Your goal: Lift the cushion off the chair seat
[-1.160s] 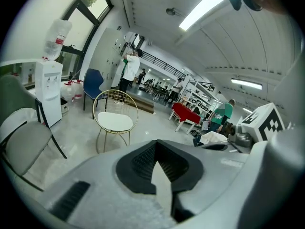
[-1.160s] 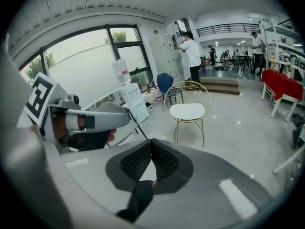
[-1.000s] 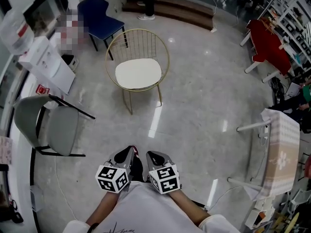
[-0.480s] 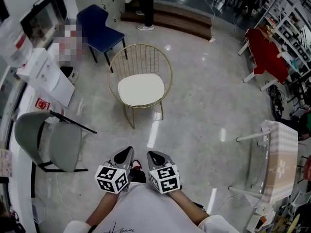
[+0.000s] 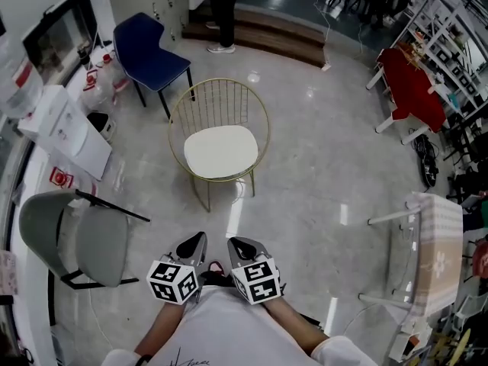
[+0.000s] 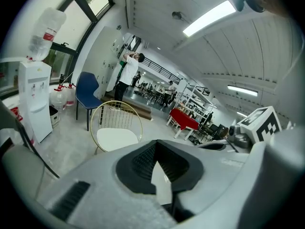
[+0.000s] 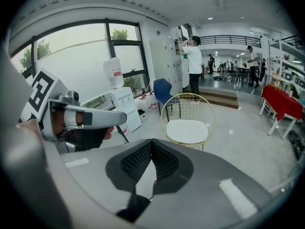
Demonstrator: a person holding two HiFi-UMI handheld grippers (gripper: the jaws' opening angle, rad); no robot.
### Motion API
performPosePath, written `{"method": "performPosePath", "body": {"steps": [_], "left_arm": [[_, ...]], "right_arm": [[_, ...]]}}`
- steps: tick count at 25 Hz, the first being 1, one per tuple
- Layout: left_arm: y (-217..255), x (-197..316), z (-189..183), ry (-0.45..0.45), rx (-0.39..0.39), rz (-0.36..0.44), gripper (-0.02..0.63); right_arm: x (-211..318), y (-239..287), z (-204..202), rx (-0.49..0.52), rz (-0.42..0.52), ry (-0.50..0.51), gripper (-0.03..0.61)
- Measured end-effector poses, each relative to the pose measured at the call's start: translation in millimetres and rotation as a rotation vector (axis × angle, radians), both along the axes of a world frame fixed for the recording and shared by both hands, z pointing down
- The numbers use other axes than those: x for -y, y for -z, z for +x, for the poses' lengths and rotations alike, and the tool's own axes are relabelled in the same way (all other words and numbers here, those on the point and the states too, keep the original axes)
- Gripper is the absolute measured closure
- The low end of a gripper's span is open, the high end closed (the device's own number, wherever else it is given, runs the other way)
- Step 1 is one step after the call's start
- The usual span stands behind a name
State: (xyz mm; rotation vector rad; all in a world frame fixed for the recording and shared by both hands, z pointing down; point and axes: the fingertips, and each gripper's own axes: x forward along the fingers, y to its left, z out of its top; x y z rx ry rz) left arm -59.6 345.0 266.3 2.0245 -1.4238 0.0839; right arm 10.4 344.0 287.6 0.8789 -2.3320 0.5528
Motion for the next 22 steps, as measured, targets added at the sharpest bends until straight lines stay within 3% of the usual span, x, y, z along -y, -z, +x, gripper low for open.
{"method": "performPosePath", "body": {"steps": [9, 22], "left_arm": [[-5, 17, -11, 0.003, -0.023, -0.014, 0.609], [-15, 89, -27, 0.029, -0.002, -0.05, 0.61]], "right_arm": [[17, -5, -11, -0.019, -0.012, 0.009, 0.572], [101, -12, -29, 0.011, -0.024, 0.047, 0.572]]}}
